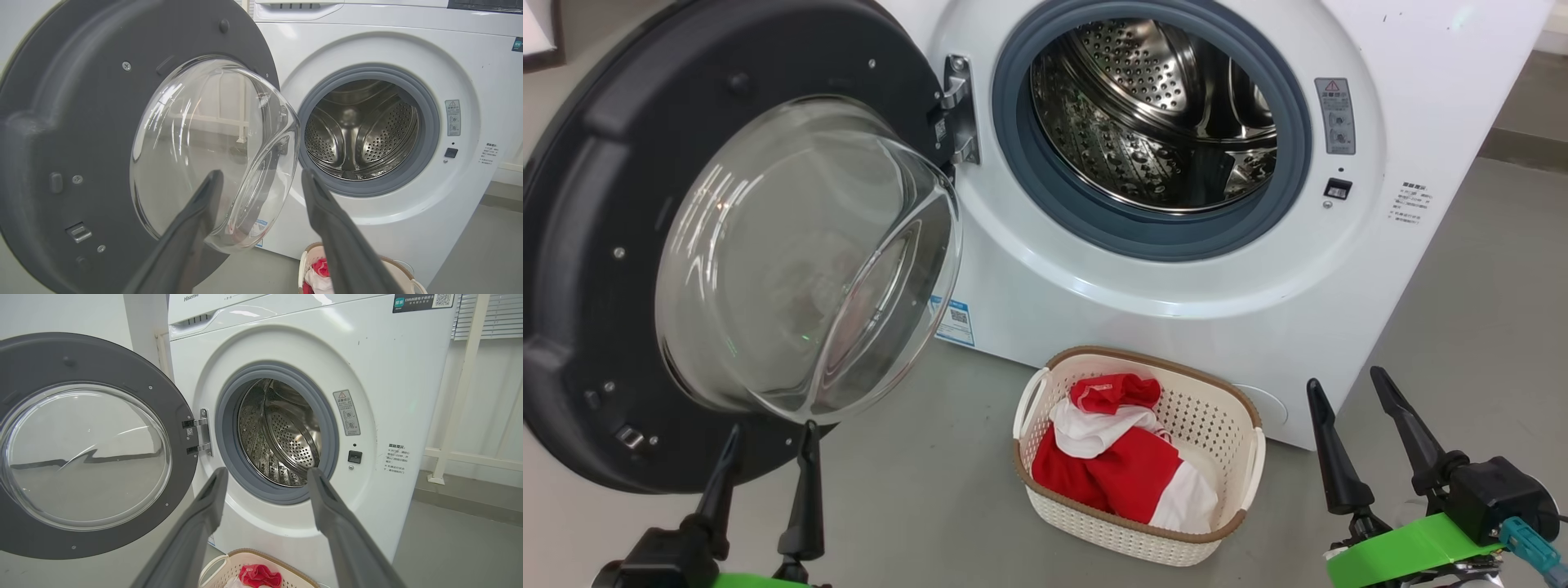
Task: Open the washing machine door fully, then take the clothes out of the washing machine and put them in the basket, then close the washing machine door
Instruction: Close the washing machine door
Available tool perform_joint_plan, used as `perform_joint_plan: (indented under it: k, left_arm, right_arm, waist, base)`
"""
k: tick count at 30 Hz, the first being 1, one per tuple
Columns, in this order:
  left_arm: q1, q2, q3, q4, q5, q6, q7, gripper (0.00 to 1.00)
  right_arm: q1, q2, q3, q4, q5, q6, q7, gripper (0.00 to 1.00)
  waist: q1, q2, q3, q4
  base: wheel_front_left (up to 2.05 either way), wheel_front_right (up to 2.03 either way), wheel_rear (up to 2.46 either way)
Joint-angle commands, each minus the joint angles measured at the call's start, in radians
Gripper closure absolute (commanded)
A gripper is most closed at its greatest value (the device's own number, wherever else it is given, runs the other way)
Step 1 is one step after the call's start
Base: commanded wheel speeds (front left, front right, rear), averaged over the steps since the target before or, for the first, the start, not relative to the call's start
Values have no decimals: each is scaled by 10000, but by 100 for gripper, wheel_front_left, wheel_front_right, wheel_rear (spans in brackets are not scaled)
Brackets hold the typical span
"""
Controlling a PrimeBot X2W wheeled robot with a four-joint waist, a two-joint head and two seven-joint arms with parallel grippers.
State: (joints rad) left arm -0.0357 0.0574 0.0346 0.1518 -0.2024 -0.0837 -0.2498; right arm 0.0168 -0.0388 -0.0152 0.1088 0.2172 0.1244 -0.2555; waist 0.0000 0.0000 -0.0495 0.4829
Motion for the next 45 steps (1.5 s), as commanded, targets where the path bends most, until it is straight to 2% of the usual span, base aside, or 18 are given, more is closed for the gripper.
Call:
perform_joint_plan:
  k: [1, 9, 10, 11, 18, 22, 31, 35, 36, 42, 45]
  left_arm:
    - [-93, 190, 306, -322, 74, 120, -120, 0]
    - [-88, 221, 287, -180, 41, 172, -114, 0]
    - [-100, 228, 271, -132, 8, 156, -90, 58]
    - [-137, 245, 268, -89, -12, 149, -77, 99]
    - [-897, 651, 448, -331, 117, 308, -66, 100]
    - [-1795, 1180, 729, -703, 291, 490, -16, 100]
    - [-3956, 2139, 2168, -358, -307, 1155, 272, 100]
    - [-4784, 2502, 2958, 800, -654, 1705, 452, 100]
    - [-5250, 2626, 3378, 1635, -1095, 1782, 552, 100]
    - [-6618, 2810, 4558, 4368, -2923, 1507, 1324, 100]
    - [-7357, 2823, 5314, 5648, -4266, 1101, 2203, 100]
  right_arm:
    - [-342, -114, 264, -262, 3, 63, -63, 0]
    - [-299, -114, 324, -257, 5, 63, -63, 0]
    - [-300, -114, 328, -253, 5, 63, -63, 0]
    - [-300, -114, 327, -251, 4, 63, -63, 0]
    - [-292, -114, 287, -211, -6, 63, -63, 0]
    - [-346, -114, 285, -172, -46, 63, -63, 0]
    - [-431, -114, 219, -171, -85, 63, -63, 0]
    - [-392, -114, 184, -172, -130, 63, -63, 0]
    - [-388, -114, 187, -158, -158, 63, -63, 0]
    - [-421, -114, 116, -151, -224, 63, -63, 0]
    - [-453, -114, 143, -145, -259, 63, -63, 0]
  waist:
    - [0, 0, -3, 11]
    - [0, 0, -8, -26]
    - [0, 0, -3, -37]
    - [0, 0, 1, -41]
    - [0, 0, -4, -38]
    - [0, 0, -5, -95]
    - [0, 0, 48, -403]
    - [0, 0, 88, -509]
    - [0, 0, 113, -566]
    - [0, 0, 182, -659]
    - [0, 0, 224, -715]
  base:
    - [0, 0, 0]
    - [0, 0, 0]
    - [0, 0, 0]
    - [0, 0, 0]
    - [0, 0, 0]
    - [0, 0, 0]
    - [0, 0, 0]
    - [0, 0, 0]
    - [0, 0, 0]
    - [0, 0, 0]
    - [0, 0, 0]
